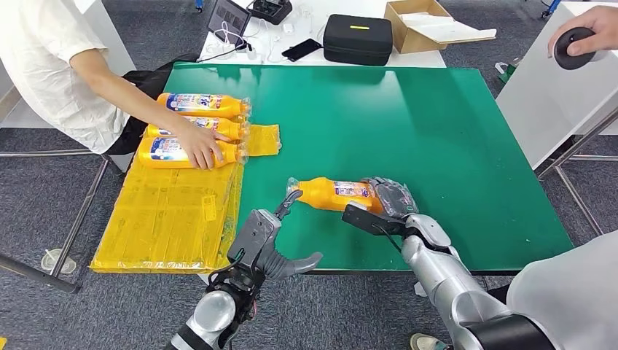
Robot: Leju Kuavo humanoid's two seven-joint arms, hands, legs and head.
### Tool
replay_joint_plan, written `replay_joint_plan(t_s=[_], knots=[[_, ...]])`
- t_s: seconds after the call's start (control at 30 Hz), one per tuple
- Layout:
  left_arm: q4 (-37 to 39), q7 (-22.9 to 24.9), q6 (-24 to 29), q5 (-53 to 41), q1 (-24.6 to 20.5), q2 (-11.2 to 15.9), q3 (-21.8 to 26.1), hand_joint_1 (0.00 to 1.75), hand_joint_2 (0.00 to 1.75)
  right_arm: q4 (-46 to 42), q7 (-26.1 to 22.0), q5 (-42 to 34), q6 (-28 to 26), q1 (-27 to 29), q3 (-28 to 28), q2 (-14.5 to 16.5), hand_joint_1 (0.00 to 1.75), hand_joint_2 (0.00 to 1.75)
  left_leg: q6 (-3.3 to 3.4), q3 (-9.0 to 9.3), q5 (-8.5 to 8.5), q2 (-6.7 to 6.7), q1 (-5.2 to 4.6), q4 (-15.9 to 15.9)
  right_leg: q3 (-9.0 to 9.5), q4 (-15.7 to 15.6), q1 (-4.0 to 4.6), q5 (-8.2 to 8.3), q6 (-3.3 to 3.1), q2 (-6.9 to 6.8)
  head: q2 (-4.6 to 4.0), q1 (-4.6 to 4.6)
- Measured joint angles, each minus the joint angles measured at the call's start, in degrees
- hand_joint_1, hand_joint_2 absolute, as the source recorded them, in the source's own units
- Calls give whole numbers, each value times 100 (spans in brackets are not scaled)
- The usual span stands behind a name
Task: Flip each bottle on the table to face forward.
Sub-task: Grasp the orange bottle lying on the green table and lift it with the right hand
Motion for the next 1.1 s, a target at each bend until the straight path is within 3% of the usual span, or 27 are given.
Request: replay_joint_plan(t_s=[0.2, 0.37, 0.53, 0.7, 1.1], knots=[[-27, -86, 34, 68, 21, 0, -1, 0, 175, -55, -366, -613, 415, 53, -341, 14, 175, 175, -5, 29, -8, 9, 2, -1, 21, -1, 4, -2, -5, 12, 0, 0], [-63, -218, 197, 378, 64, -9, 16, 0, 175, -168, -747, -1197, 430, 191, -556, 35, 175, 175, -4, 29, -4, 8, 2, -1, 25, 0, 4, 0, -3, 12, 0, -1], [-50, -377, 704, 907, 140, -60, 112, 0, 175, -562, -1123, -1886, 230, 533, -797, 148, 175, 175, -3, 16, -4, 5, 1, -1, 17, 2, 3, 0, -1, 11, 0, -2], [2, -598, 1113, 1160, 238, -85, 171, 0, 175, -1080, -1178, -2271, 135, 872, -892, 254, 175, 175, 0, -16, 1, 0, 1, -1, -9, 3, 3, -2, 0, 7, 0, -3], [177, -538, 1141, 2301, 331, -97, 251, 0, 175, -2444, -1333, -2948, 176, 1566, -782, 492, 175, 175, 1, -44, 0, -4, 1, -1, -36, 4, 1, -5, 0, 4, 0, -2]])
